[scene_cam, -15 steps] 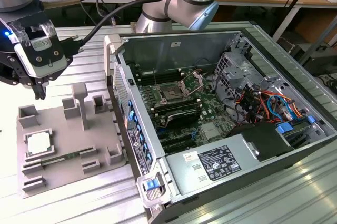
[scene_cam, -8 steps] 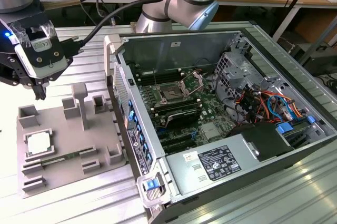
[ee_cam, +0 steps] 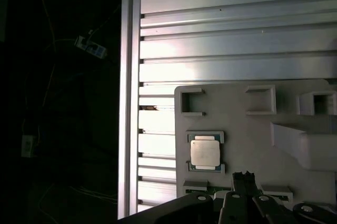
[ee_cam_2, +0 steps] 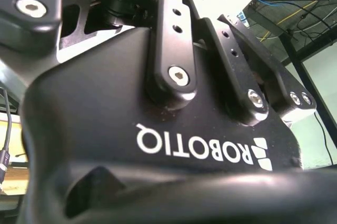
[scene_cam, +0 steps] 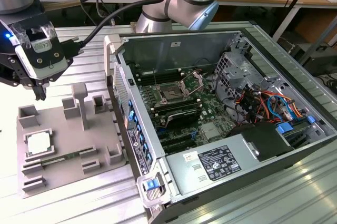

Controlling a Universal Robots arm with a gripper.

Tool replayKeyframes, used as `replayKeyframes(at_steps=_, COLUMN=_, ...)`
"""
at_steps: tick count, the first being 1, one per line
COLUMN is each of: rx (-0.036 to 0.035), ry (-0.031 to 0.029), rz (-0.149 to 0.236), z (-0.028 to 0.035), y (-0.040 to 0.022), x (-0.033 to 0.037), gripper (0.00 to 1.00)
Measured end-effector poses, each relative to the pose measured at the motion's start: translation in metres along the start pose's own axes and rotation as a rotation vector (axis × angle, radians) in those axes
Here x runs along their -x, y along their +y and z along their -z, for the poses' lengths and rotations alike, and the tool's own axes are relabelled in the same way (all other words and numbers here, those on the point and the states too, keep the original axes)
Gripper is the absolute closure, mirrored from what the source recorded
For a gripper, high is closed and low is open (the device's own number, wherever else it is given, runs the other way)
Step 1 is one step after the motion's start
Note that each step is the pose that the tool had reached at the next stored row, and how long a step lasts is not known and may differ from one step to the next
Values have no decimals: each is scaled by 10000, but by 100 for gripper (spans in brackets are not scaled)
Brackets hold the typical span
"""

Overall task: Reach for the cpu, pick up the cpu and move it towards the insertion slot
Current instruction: 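Reach for the cpu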

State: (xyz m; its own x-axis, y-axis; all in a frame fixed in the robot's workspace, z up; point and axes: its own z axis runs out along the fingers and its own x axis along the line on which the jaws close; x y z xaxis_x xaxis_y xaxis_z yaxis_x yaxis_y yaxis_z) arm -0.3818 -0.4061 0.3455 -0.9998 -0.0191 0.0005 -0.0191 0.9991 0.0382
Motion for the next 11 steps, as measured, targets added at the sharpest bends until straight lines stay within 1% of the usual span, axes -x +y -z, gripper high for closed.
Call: replayKeyframes(at_steps=11, rx=0, ry=0, rz=0, z=-24, y=-1, x=0, gripper=89)
